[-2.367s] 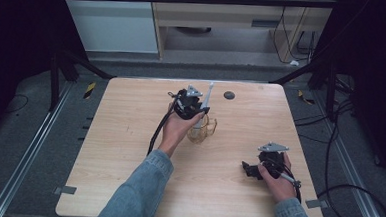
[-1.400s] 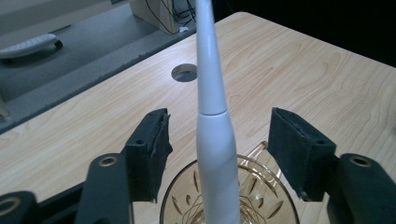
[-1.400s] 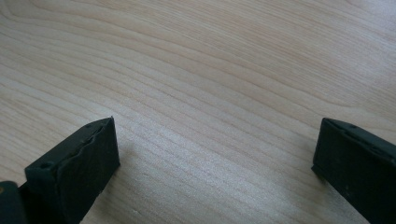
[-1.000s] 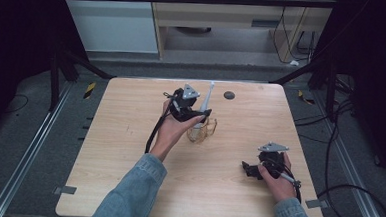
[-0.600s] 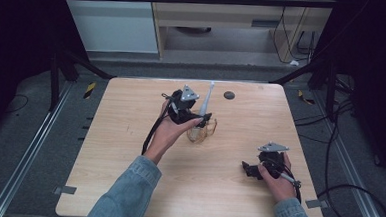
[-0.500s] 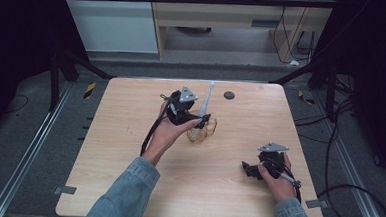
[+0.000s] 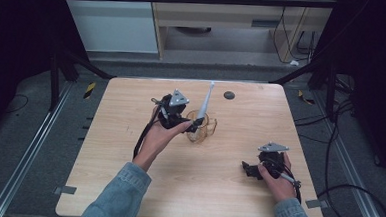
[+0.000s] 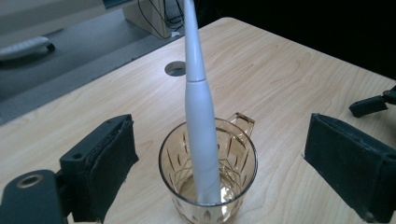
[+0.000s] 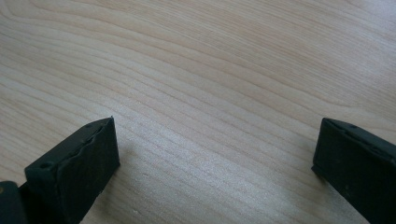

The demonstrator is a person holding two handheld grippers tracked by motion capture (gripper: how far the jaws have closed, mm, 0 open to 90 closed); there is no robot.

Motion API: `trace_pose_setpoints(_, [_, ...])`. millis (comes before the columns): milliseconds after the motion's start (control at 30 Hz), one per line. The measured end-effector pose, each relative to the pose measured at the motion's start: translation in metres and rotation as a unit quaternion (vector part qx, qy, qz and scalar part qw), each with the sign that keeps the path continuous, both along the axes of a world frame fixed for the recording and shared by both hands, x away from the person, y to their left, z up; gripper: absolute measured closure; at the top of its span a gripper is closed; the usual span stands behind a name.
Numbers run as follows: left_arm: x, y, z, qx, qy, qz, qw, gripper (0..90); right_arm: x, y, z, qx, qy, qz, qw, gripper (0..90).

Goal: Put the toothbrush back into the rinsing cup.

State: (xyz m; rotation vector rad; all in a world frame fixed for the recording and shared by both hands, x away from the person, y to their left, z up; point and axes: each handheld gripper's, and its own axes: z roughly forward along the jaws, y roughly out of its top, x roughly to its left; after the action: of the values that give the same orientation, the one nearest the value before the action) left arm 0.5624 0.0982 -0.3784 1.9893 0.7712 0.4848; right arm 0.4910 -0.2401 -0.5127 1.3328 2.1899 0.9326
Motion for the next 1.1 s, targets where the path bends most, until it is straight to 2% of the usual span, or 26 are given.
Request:
trace_pose_setpoints(67, [-0.001, 0.002, -0.001, 0.014, -0.003, 0.001, 0.9999, 8.3, 0.0, 0.0, 0.0, 0.0, 0.0, 0.0, 1.0, 0.4])
trace_pose_setpoints(300, [-0.01, 0.018, -0.004, 0.012, -0.005, 0.008, 0.9999, 8.0, -0.001, 0.0, 0.0, 0.001, 0.0, -0.004, 1.0, 0.4])
trace_pose_setpoints(433, [-0.014, 0.032, -0.006, 0.028, -0.005, 0.012, 0.9995, 7.5, -0.002, 0.001, 0.0, 0.001, 0.0, -0.006, 1.0, 0.4])
trace_pose_setpoints(567, [-0.021, 0.053, -0.011, 0.016, -0.007, 0.026, 0.9995, 6.6, -0.002, 0.001, 0.0, 0.002, 0.0, -0.007, 1.0, 0.4])
trace_pose_setpoints(667, [-0.024, 0.069, -0.019, 0.014, -0.002, 0.039, 0.9991, 6.2, -0.002, 0.001, 0.0, 0.001, 0.0, -0.007, 1.0, 0.3])
trace_pose_setpoints(900, [-0.027, 0.097, -0.034, 0.028, 0.016, 0.066, 0.9973, 6.1, -0.002, 0.001, 0.0, 0.001, 0.0, -0.008, 1.0, 0.3])
trace_pose_setpoints(1100, [-0.028, 0.116, -0.042, 0.037, 0.019, 0.08, 0.9959, 7.4, -0.002, 0.001, 0.0, 0.002, 0.001, -0.008, 1.0, 0.3])
